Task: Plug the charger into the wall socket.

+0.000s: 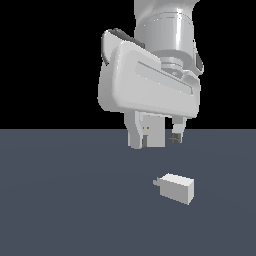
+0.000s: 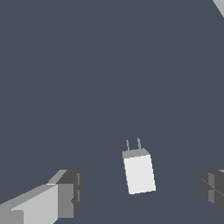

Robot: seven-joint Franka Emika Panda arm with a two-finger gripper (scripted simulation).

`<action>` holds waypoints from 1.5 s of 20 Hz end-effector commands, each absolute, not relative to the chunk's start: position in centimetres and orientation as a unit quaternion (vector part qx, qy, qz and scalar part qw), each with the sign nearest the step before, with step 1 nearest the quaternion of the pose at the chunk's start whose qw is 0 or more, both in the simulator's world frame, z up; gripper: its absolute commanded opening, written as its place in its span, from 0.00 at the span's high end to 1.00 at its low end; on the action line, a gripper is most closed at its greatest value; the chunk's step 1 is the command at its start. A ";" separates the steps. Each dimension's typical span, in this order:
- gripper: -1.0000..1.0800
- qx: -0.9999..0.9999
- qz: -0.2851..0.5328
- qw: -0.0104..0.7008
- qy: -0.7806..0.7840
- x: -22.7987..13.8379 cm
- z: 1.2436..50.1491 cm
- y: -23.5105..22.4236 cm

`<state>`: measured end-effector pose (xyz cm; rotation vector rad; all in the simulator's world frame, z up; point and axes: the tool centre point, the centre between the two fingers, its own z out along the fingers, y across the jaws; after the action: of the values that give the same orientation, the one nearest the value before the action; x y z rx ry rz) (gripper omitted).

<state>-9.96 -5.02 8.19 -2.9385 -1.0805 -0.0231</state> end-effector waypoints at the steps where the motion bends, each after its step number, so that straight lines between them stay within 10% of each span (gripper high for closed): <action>1: 0.04 -0.930 -0.009 0.005 -0.366 -10.3 7.6 -5.6; 30: 0.04 -0.909 -0.012 0.005 -0.417 -11.0 4.8 -7.3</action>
<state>-10.97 -7.30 5.27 -2.8465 -1.3051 -0.0374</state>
